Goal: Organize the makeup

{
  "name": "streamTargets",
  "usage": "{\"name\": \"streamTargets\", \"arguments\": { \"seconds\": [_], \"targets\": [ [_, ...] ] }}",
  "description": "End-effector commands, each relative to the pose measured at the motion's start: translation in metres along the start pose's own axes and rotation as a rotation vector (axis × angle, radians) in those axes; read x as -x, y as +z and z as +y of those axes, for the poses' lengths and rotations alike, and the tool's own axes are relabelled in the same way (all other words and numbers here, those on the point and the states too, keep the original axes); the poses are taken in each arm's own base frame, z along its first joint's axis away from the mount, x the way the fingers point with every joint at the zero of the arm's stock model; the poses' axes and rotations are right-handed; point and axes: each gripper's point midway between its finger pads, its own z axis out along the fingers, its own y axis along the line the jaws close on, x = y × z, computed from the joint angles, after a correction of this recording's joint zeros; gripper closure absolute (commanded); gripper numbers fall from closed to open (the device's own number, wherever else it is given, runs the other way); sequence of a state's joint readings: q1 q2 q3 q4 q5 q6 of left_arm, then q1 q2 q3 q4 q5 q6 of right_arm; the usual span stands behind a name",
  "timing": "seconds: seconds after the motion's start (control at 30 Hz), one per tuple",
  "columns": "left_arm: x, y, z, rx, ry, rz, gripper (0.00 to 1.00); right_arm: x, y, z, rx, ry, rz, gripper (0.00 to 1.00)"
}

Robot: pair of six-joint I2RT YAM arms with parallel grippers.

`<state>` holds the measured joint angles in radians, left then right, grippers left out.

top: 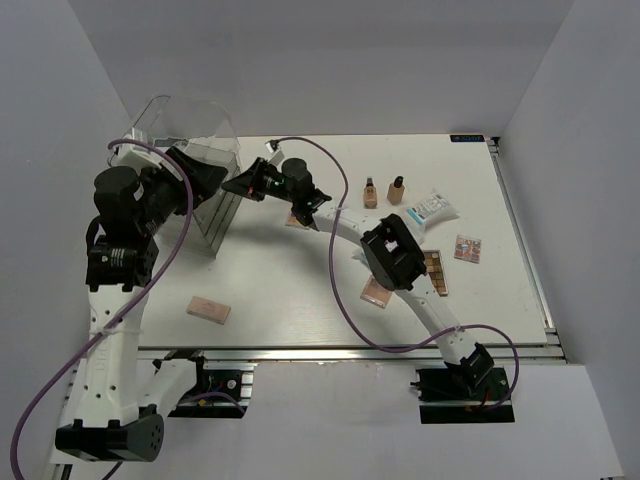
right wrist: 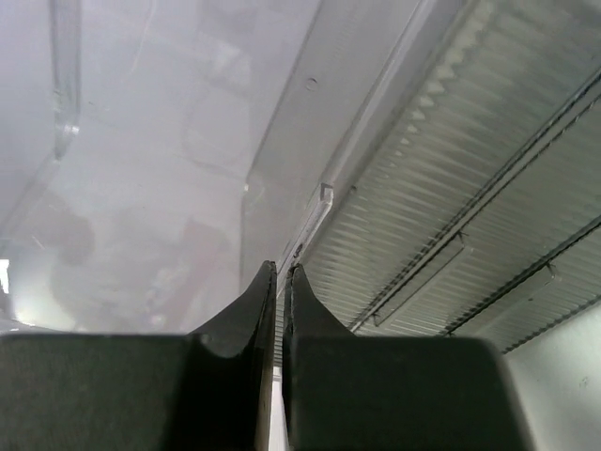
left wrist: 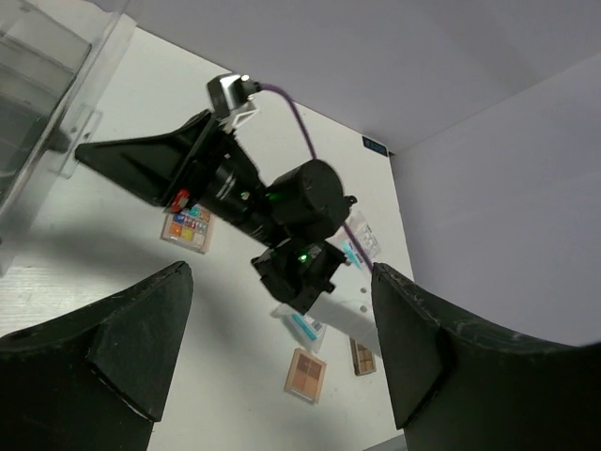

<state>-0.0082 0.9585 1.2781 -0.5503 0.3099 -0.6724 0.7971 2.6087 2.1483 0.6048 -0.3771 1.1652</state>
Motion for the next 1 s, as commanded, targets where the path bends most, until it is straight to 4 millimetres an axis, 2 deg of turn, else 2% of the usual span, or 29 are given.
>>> {"name": "streamTargets", "arguments": {
  "seconds": [0.0,0.2,0.23,0.3,0.33,0.43,0.6,0.7,0.83,0.97],
  "targets": [
    [-0.005,-0.009,0.011,0.036,0.037,-0.009,0.14,0.061,-0.019,0.104,0.206,-0.151,-0.114,1.0],
    [-0.028,-0.017,0.034,0.099,0.065,0.031,0.14,0.083,-0.034,0.133,0.24,-0.162,-0.139,1.0],
    [-0.03,-0.017,0.039,0.113,0.069,0.028,0.14,0.088,-0.037,0.142,0.252,-0.169,-0.146,1.0],
    [-0.032,-0.02,0.044,0.128,0.077,0.018,0.14,0.094,-0.042,0.145,0.252,-0.171,-0.15,1.0],
    [-0.036,-0.02,0.052,0.155,0.079,0.016,0.15,0.097,-0.046,0.153,0.262,-0.178,-0.154,1.0],
    [-0.043,-0.017,0.067,0.195,0.096,0.02,0.15,0.098,-0.051,0.162,0.271,-0.182,-0.153,1.0],
    [-0.04,-0.004,0.081,0.235,0.12,0.001,0.15,0.098,-0.055,0.169,0.28,-0.179,-0.15,1.0],
    [-0.035,0.005,0.084,0.237,0.131,-0.016,0.15,0.1,-0.056,0.174,0.283,-0.183,-0.153,1.0],
    [-0.021,0.022,0.076,0.188,0.132,-0.068,0.15,0.099,-0.055,0.174,0.279,-0.186,-0.151,1.0],
    [-0.015,0.036,0.069,0.14,0.107,-0.08,0.15,0.098,-0.055,0.171,0.273,-0.185,-0.146,1.0]
  ]
}}
